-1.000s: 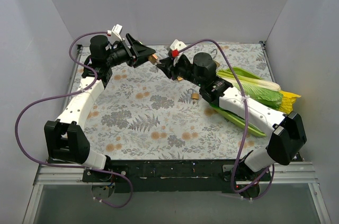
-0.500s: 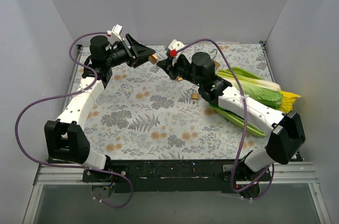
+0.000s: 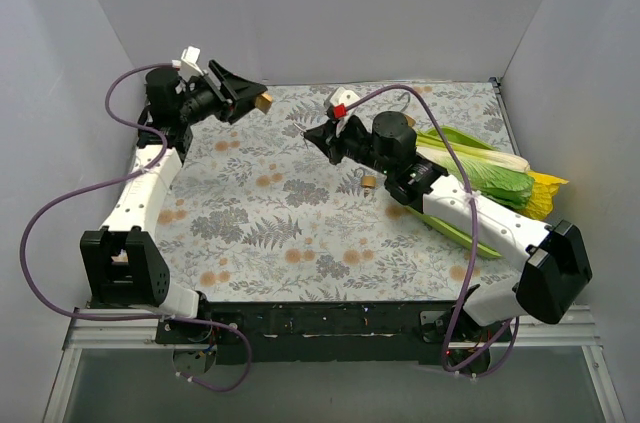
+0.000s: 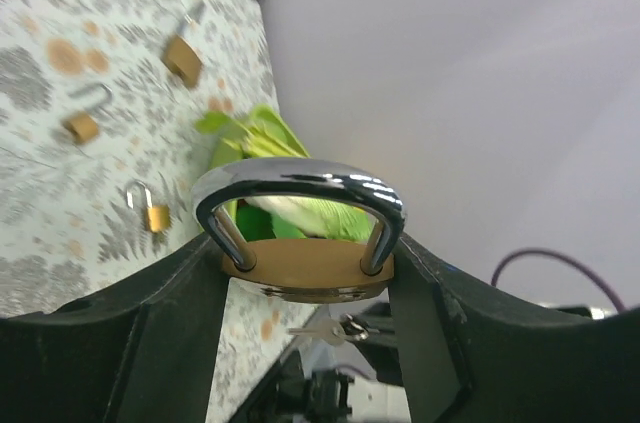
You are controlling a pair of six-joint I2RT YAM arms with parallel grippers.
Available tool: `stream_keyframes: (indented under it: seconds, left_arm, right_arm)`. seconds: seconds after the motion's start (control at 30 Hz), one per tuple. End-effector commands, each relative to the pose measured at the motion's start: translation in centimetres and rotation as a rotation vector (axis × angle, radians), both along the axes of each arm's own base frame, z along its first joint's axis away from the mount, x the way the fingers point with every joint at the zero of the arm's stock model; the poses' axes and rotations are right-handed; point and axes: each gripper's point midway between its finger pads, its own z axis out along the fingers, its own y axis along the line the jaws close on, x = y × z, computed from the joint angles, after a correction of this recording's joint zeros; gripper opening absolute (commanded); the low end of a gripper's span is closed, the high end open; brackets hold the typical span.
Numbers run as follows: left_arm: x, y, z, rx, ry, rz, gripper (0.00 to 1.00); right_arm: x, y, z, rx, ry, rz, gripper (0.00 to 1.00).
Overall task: Lock with the key
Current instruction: Lock the lock, then place the lock at the center of the board.
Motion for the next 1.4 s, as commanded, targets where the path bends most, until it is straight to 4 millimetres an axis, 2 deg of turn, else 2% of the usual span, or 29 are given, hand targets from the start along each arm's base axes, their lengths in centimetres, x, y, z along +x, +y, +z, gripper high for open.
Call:
stream_keyframes:
  seconds: [0.0,0.1,0.17,0.2,0.23,0.27,0.37,0.4,0.43,0.5,0.57,0.63,0.67,0.7,0.73,0.77,0.87,0.97,1.0,1.03,1.17,1.33,1.37]
  left_arm:
    - [0.9,3.8,4.1,0.001,-0.132,0.143,0.00]
    - [0.7,4.1,3.4,0.048,-0.148,0.155,0.00]
    - [1.5,6.4,2.7,0.122,-0.182,0.222,0.00]
    - [1.7,7.1,0.6,0.240,-0.189,0.225,0.00]
    - [1.8,7.5,0.0,0.297,-0.197,0.228,0.00]
    - [1.3,7.8,-2.0,0.363,-0.155,0.205,0.00]
    - [1.6,9.9,-5.9,0.577,-0.124,0.203,0.00]
    - [1.2,11.2,-8.1,0.658,-0.039,0.228,0.00]
    - [1.4,12.3,-9.8,0.749,-0.029,0.213,0.00]
    - [1.1,13.9,-11.7,0.870,0.023,0.194,0.00]
    - [1.8,16.3,-13.3,1.011,0.064,0.200,0.00]
    - [2.3,17.7,-14.1,1.094,0.089,0.186,0.00]
    - [2.3,18.2,-16.0,1.145,0.129,0.120,0.00]
    - [2.8,18.7,-15.9,1.175,0.131,0.109,0.00]
    - [3.0,19.7,-16.8,1.218,0.169,0.096,0.00]
    - [2.8,20.3,-18.9,1.243,0.230,0.045,0.00]
    - [3.6,22.1,-20.3,1.274,0.276,0.022,0.00]
    - [5.5,23.1,-21.7,1.289,0.303,0.016,0.00]
    - [6.0,23.1,-23.0,1.290,0.325,-0.004,0.00]
    - [7.1,23.2,-22.6,1.291,0.312,0.011,0.00]
    - [8.8,24.0,-24.8,1.317,0.339,0.012,0.00]
    - [9.4,24.9,-28.1,1.354,0.392,-0.030,0.00]
    - [9.6,25.0,-27.9,1.351,0.396,-0.025,0.00]
  right_arm:
    - [-1.4,-1.1,2.0,0.073,0.013,0.008,0.01]
    - [-2.0,-1.5,1.7,0.076,0.036,0.014,0.01]
    - [-2.4,-1.8,1.5,0.070,0.054,0.012,0.01]
    - [-2.5,-1.9,1.3,0.064,0.059,0.011,0.01]
    - [-2.5,-2.2,1.0,0.055,0.063,0.003,0.01]
    - [-2.7,-2.5,1.1,0.049,0.053,0.000,0.01]
    - [-2.8,-3.4,0.5,0.026,0.052,-0.018,0.01]
    - [-2.7,-3.7,0.2,0.015,0.056,-0.023,0.01]
    - [-2.8,-3.8,0.1,0.011,0.056,-0.022,0.01]
    - [-2.8,-4.1,-0.4,0.000,0.057,-0.023,0.01]
    - [-2.9,-4.2,-0.3,-0.002,0.049,-0.022,0.01]
    - [-2.9,-4.3,-0.6,-0.007,0.048,-0.020,0.01]
    - [-2.9,-4.3,-0.7,-0.011,0.050,-0.015,0.01]
    - [-2.8,-4.3,-0.8,-0.012,0.051,-0.017,0.01]
    - [-2.8,-4.3,-0.8,-0.013,0.050,-0.014,0.01]
    - [-2.8,-4.3,-0.9,-0.014,0.049,-0.012,0.01]
    - [-2.7,-4.4,-1.1,-0.015,0.051,-0.009,0.01]
    - [-2.8,-4.5,-1.4,-0.018,0.059,-0.005,0.01]
    - [-2.7,-4.7,-1.5,-0.017,0.060,-0.008,0.01]
    - [-2.8,-4.7,-1.7,-0.019,0.065,-0.005,0.01]
    - [-2.8,-5.1,-1.9,-0.018,0.073,-0.010,0.01]
    - [-2.6,-5.2,-2.0,-0.010,0.076,-0.013,0.01]
    - [-2.6,-5.2,-2.1,-0.011,0.078,-0.013,0.01]
